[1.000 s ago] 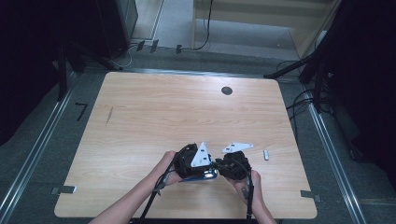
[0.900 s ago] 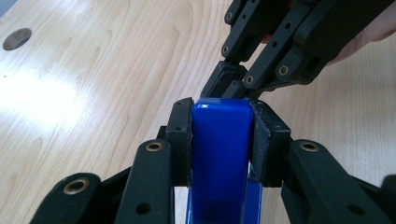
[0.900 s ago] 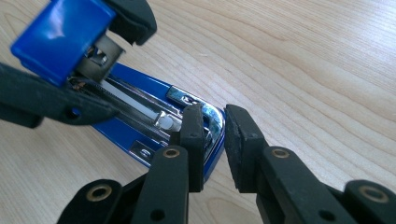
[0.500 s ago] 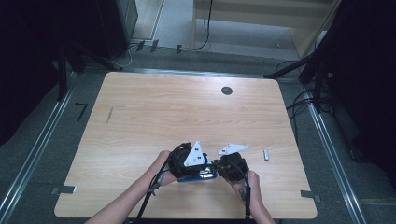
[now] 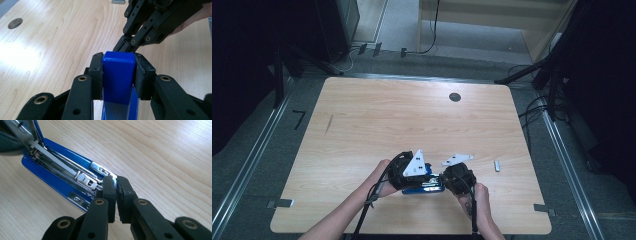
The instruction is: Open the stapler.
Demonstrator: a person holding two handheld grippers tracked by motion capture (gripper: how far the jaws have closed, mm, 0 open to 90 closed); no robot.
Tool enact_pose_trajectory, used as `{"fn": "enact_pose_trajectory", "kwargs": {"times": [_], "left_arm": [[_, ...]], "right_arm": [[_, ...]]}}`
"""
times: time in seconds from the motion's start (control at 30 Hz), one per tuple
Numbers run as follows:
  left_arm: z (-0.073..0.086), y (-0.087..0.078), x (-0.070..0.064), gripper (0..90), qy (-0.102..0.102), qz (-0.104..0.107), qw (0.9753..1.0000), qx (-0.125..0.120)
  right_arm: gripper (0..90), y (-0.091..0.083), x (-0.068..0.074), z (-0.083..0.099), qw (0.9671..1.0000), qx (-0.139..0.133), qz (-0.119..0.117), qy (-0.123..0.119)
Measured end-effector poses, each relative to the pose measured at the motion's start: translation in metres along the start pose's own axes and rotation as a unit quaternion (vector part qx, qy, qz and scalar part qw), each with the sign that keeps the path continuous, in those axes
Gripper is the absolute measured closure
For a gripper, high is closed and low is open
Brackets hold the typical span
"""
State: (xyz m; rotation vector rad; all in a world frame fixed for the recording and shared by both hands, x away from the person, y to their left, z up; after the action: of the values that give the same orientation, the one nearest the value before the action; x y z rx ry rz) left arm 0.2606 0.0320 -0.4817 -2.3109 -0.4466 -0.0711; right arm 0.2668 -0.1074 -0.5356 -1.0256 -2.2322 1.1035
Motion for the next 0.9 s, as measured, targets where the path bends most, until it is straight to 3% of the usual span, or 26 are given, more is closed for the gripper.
{"fn": "enact_pose_trajectory", "kwargs": {"times": [0.63,0.9], "left_arm": [[0.019,-0.024,0.008,66.0,-0.035,0.016,0.9984,-0.040],[0.023,-0.027,0.009,66.0,-0.038,0.018,0.9981,-0.046]], "right_arm": [[87.4,-0.004,-0.002,0.005,1.0000,0.007,0.005,-0.003],[87.0,-0.004,-0.002,0.004,1.0000,0.007,0.005,-0.005]]}}
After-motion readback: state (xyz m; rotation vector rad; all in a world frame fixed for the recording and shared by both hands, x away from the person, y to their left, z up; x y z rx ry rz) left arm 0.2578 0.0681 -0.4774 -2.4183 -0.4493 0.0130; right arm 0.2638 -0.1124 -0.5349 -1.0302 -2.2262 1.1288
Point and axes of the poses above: each handheld gripper's, and its own axes: y roughly forward along the jaws, z roughly out of its underside, x roughly to its left, the point moved 5 cm from there along y, roughly forward along the jaws, and after that the axes turned 1 degree about y, right-handed, at the moved point
